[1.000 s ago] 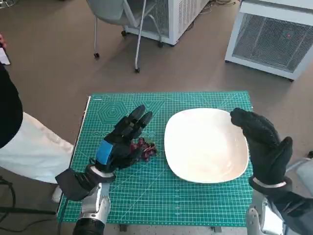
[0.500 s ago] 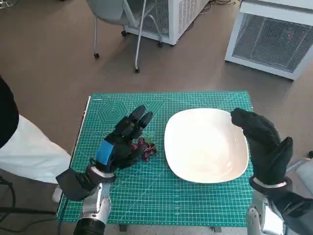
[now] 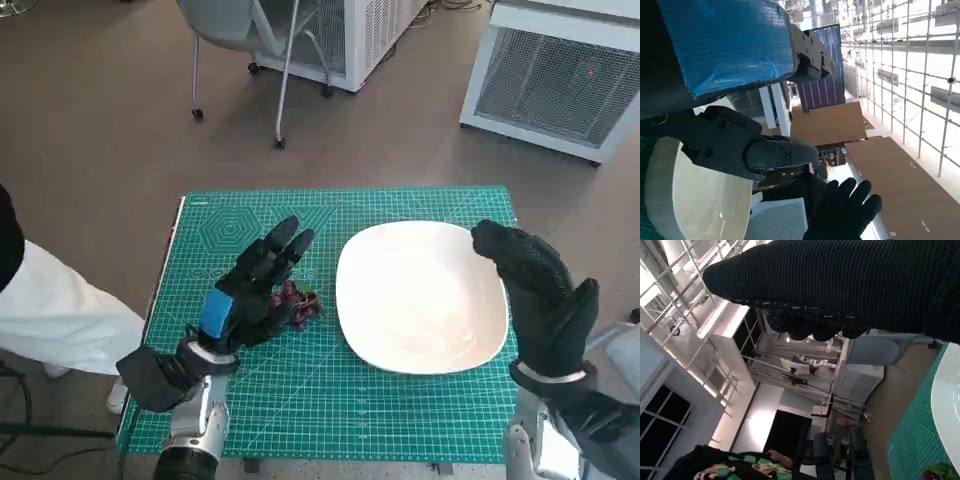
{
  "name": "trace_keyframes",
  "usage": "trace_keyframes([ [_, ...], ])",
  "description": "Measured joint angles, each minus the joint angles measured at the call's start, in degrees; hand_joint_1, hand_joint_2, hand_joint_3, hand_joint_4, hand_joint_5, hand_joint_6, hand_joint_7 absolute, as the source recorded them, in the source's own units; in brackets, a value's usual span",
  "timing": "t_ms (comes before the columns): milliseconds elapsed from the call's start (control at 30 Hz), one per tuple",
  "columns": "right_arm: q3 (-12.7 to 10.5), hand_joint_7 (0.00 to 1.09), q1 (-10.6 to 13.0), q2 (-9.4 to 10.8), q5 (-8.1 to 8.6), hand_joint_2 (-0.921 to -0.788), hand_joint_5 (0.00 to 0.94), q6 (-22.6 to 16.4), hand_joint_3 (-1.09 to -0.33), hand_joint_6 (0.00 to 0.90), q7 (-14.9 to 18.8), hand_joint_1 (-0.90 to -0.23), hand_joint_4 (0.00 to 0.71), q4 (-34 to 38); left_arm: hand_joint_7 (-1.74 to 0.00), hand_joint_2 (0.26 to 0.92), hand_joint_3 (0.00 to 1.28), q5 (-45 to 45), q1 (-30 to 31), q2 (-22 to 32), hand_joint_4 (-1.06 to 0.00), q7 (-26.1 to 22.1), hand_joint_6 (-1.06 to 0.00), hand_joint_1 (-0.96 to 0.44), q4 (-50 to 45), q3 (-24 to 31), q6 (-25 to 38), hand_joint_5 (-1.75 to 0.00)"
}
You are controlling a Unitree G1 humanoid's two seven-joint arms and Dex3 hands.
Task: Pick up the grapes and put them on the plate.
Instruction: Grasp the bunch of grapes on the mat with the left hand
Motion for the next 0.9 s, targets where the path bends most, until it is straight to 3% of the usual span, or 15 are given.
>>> trace_keyframes([
  [467,-0.1,0.85,0.0,0.0,0.46,-0.921,0.006,0.2,-0.591,0.177,0.8,-0.415,0.657,0.0,-0.02,0.921,0.28,1.0,0.5,0.2,-0.31,1.2,-0.37,-0.46,-1.0,0.0,-0.1,0.00],
  [700,-0.1,0.85,0.0,0.1,0.46,-0.921,0.006,0.2,-0.593,0.177,0.8,-0.414,0.657,-0.5,0.00,0.919,0.13,14.9,1.7,3.6,-0.20,10.8,-0.30,-0.49,-4.4,-1.1,-0.6,0.00],
  [900,-0.1,0.85,0.0,0.0,0.45,-0.921,0.007,0.1,-0.594,0.178,0.8,-0.414,0.657,-0.8,-0.01,0.879,0.02,29.3,3.2,6.9,-0.13,18.8,-0.27,-0.50,-10.6,-2.0,4.1,0.00],
])
